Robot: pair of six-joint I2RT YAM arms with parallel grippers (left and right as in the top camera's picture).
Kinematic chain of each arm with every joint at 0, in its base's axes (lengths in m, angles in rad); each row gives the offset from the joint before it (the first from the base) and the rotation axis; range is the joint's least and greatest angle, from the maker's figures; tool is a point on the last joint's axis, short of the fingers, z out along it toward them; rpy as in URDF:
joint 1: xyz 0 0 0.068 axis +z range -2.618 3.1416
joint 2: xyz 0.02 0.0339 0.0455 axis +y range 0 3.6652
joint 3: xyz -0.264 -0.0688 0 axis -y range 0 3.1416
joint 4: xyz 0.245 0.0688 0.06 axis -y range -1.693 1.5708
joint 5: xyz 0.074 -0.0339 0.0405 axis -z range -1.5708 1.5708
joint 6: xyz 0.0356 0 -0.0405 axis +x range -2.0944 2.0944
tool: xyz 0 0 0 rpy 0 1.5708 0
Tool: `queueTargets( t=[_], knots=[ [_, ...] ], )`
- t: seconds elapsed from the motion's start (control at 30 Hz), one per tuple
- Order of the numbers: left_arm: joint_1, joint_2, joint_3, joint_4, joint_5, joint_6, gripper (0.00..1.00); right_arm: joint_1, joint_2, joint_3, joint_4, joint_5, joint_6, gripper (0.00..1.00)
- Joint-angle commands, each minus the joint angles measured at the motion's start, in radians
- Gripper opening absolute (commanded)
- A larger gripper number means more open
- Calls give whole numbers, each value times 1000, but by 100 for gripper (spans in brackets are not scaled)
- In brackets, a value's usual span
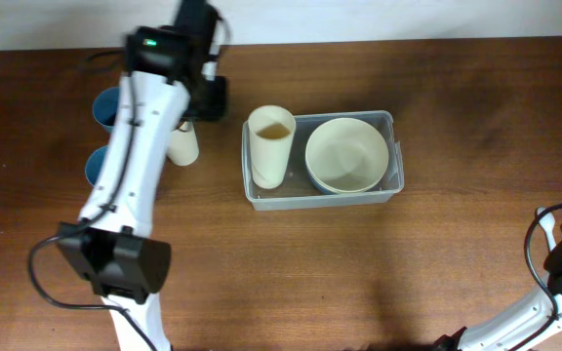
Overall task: Pack container
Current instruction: 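Carry the beige cup and place it upright in the container, then release the cup and move the left gripper to the back beige cup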
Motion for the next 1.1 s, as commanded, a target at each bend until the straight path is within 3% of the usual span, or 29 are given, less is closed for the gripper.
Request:
queueTargets(
  t=[0.0,0.8,0.83,0.93,1.07],
  knots=[
    [69,9,21,-14,-23,50,36,4,-2,-4,3,-6,9,99],
    [100,204,20,-7,-15,110,36,4,-2,-4,3,-6,9,99],
    [100,211,20,-12,-5,109,32,4,-2,-4,3,-6,9,99],
    [100,219,20,-12,-3,109,4,4,-2,-4,3,-6,9,99],
    [99,216,51,-24,1,108,2,4,-2,-4,3,-6,9,99]
  ],
)
